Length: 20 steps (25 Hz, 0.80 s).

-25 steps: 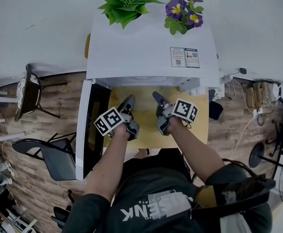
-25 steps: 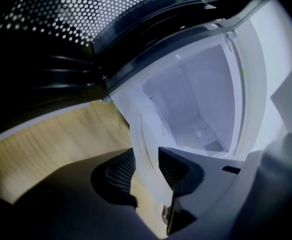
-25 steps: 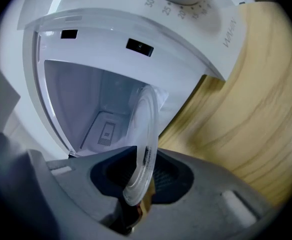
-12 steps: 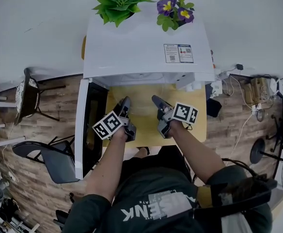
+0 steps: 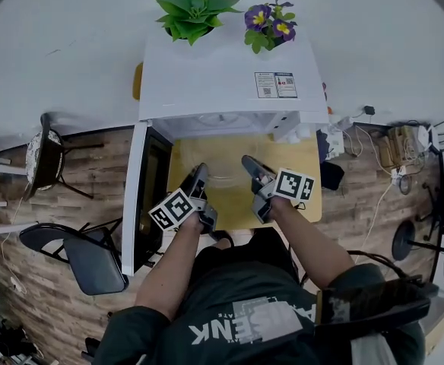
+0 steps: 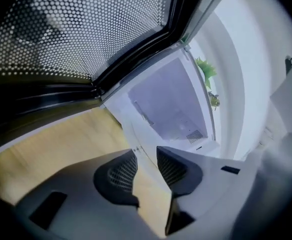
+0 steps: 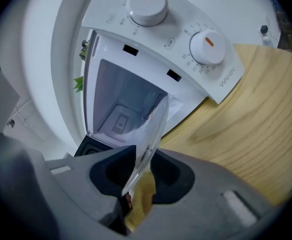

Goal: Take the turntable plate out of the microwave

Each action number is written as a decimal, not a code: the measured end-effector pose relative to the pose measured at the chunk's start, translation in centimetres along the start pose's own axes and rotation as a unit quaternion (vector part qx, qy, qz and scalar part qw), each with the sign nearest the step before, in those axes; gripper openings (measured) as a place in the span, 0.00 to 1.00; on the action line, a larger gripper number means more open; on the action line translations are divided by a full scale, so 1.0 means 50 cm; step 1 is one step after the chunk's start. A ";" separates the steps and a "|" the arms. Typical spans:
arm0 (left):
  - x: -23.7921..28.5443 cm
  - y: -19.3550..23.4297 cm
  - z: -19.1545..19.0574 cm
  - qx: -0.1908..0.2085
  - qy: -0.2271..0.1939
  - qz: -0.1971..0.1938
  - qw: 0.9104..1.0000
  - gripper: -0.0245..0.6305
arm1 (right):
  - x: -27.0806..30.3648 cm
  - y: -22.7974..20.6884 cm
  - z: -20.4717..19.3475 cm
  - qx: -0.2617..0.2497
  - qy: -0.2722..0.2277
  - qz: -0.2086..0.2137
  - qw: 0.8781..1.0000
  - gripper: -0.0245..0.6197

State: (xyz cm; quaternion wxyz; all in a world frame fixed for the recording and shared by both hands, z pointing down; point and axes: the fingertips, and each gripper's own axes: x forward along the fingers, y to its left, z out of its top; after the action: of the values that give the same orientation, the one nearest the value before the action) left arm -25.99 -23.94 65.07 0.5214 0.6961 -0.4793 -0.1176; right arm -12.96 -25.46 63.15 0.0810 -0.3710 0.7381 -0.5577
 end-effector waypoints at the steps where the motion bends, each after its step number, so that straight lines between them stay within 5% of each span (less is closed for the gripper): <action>1: -0.007 -0.002 -0.004 -0.002 -0.001 -0.002 1.000 0.22 | -0.005 0.004 -0.003 -0.006 0.001 0.001 1.000 0.19; 8: -0.045 -0.033 -0.030 0.009 -0.011 0.001 1.000 0.22 | -0.046 0.021 -0.018 -0.016 0.012 0.020 1.000 0.19; 20: -0.142 -0.154 -0.086 0.030 -0.099 0.029 0.994 0.22 | -0.150 0.091 -0.008 -0.049 0.085 0.085 0.992 0.19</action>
State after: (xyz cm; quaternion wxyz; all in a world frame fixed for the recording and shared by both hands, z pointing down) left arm -22.57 -15.71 58.09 0.4533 0.6820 -0.5521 -0.1567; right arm -9.94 -19.92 57.06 0.0470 -0.2621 0.7975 -0.5413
